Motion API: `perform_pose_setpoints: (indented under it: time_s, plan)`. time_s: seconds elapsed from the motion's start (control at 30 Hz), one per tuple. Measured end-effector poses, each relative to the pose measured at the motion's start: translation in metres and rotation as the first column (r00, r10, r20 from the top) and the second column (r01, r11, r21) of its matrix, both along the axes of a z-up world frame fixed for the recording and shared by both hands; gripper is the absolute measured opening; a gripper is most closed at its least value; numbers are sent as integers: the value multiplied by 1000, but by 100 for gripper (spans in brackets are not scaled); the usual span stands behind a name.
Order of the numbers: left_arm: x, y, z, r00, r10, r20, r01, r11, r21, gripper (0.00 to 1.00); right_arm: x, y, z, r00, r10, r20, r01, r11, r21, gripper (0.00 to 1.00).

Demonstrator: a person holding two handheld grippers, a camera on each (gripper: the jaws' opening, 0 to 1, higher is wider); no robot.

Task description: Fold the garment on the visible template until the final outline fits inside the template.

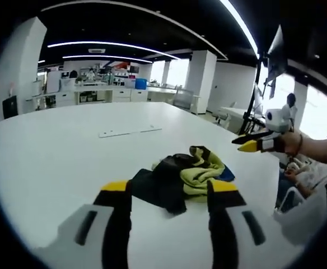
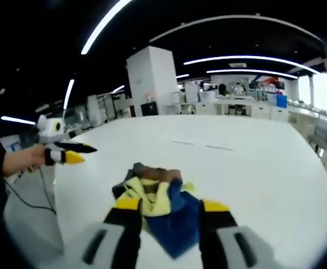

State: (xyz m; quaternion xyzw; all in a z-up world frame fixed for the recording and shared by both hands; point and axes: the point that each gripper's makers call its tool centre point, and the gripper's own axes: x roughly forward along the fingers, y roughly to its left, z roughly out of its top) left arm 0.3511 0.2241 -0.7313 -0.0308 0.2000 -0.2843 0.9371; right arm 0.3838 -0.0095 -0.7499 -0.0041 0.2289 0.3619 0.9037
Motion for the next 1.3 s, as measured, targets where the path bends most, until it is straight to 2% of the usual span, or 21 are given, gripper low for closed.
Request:
perform_pose_setpoints:
  time_s: [0.27,0.57,0.73,0.93,1.1,1.2,1.3]
  plan:
    - [20,-14,-23,999,-11,-32,11,1000,8,48,13,7,-21,1000,10,-24,-10,1000,-15,24]
    - [44,-13,-48,996,-16,-87,16,1000,-5,40,23,19,-40,997,48,-56,-50,999,-21,14]
    - [47,-22,-62,992,-33,-125,30,999,-24,35,27,26,-46,995,71,-70,-72,997,-8,10]
    - [50,-32,-85,984,-52,-168,53,999,1,29,28,31,-53,993,77,-88,-78,997,-7,6]
    - [51,-33,-96,979,-54,-195,55,998,0,25,26,37,-58,991,91,-98,-92,996,-9,1]
    - [48,-37,-98,978,-69,-198,72,997,9,19,27,38,-58,991,88,-98,-89,996,-9,0]
    - [49,-37,-103,975,-67,-211,70,998,6,18,27,38,-60,992,81,-100,-81,997,-4,0]
